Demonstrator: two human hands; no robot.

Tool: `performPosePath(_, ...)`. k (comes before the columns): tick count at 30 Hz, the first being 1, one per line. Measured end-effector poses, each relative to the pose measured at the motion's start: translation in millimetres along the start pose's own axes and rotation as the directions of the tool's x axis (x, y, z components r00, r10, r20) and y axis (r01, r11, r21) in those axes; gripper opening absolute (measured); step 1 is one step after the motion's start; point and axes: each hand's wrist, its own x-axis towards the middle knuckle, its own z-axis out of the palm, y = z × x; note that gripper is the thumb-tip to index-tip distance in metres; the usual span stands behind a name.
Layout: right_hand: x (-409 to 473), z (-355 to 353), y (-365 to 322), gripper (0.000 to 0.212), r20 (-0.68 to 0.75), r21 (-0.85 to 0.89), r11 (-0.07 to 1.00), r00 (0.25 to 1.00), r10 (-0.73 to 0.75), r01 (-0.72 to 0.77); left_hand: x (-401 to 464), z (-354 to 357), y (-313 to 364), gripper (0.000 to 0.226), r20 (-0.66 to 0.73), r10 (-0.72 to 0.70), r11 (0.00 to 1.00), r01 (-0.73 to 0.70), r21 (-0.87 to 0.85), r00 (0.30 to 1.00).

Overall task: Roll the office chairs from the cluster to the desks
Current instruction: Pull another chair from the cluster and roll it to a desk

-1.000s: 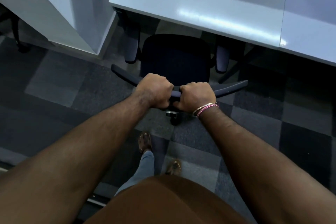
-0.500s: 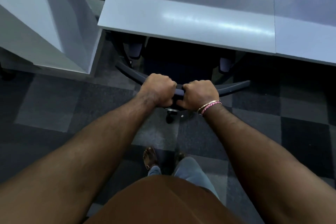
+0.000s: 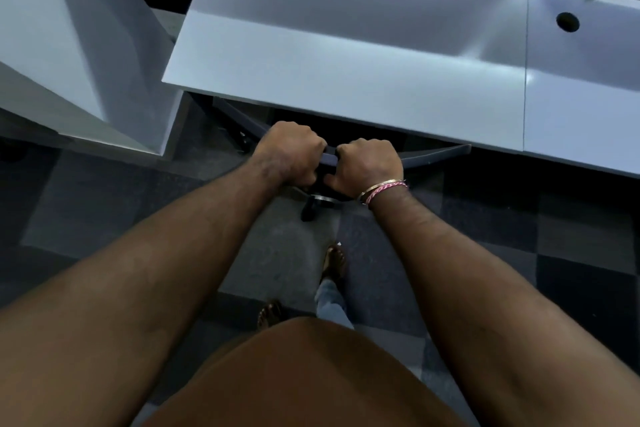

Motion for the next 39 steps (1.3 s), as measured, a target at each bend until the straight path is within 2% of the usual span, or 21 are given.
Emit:
performPosePath(6,33.9,1.8,40.9,0.045,0.000,0.019,0.999,0.999,-0.033,0.033,49.1,-16.4,-5.4,0.021,0.074,-0.002,1.000,0.004,-0.020,0.997)
performPosePath(11,38.5,6.8,40.7,0.049,-0.009,0.041,0.997,0.998,-0.062,0.062,55.9,-13.2,-14.3,0.028,0.084,0.075,0.997,-0.075,-0.004,0.994)
performPosePath(16,40.2,4.6,41.5,0.048,-0.017,0.035,0.998,0.998,-0.057,0.058,54.4,-17.0,-15.9,0.023,0.075,0.068,0.997,-0.066,-0.036,0.995)
performPosePath(20,35.0,0.5,36.9,0.038,0.015,0.077,0.997,1.000,-0.025,0.023,44.4,-17.5,-11.7,0.020,0.037,0.036,0.994,-0.032,-0.100,0.999)
performPosePath(26,-1.3,-18.1,15.4,0.048,-0.074,0.036,0.997,0.994,0.077,-0.075,10.4,-21.1,3.4,0.034,-0.104,-0.046,0.973,0.021,-0.229,0.994)
performPosePath(33,-61.1,-56.0,10.1,0.048,-0.140,0.018,0.972,0.963,0.232,-0.232,-17.3,-58.8,32.1,0.033,-0.201,0.073,0.984,-0.103,-0.146,0.977)
performPosePath(39,-140.1,-77.5,29.6,0.047,-0.203,-0.021,0.920,0.902,0.380,-0.392,-32.7,-102.9,93.1,0.032,-0.245,0.253,0.961,-0.272,-0.045,0.936)
